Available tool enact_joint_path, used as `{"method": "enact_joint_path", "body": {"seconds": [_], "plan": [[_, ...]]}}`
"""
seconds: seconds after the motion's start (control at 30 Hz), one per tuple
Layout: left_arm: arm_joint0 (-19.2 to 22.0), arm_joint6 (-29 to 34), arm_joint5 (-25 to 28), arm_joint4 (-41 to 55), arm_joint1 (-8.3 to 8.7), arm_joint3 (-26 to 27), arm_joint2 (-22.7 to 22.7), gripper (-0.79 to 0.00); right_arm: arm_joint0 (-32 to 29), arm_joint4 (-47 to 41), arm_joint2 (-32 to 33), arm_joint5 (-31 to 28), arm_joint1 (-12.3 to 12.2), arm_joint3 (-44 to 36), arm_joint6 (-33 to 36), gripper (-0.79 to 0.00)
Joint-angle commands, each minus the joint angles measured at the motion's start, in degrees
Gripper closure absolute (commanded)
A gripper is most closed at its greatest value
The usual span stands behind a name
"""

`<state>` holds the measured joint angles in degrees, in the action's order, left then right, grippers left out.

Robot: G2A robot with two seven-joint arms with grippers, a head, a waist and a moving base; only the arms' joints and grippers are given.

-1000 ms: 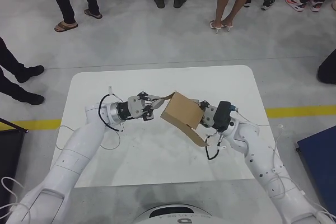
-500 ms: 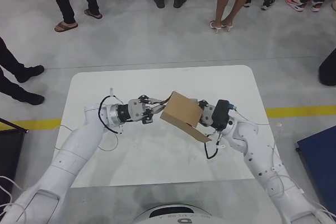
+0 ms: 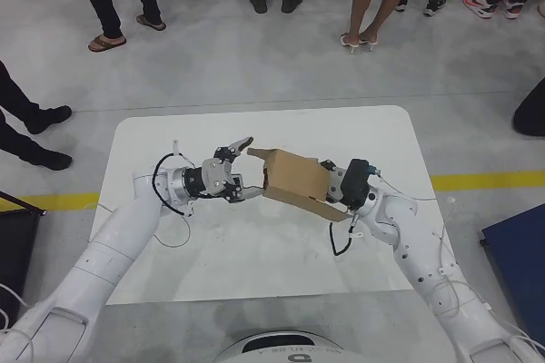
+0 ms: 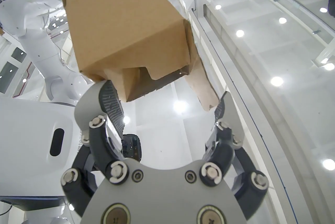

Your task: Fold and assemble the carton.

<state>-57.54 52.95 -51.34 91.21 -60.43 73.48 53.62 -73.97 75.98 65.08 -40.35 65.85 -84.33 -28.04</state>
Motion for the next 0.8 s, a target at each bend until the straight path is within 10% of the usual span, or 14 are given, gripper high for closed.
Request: {"method": "enact_joint_path", "body": {"seconds": [0.0, 0.77], "plan": [[0.1, -0.3, -0.3, 1.9, 0.48, 0.4, -0.2, -0.634, 0.1, -0.3, 0.0, 0.1, 0.0, 0.0, 0.4, 0.0], [3.3, 4.5, 4.5, 0.1, 2.27, -2.4, -3.8, -0.699, 0.0, 0.9, 0.0, -0.8, -0.1, -1.3, 0.4, 0.0]]}}
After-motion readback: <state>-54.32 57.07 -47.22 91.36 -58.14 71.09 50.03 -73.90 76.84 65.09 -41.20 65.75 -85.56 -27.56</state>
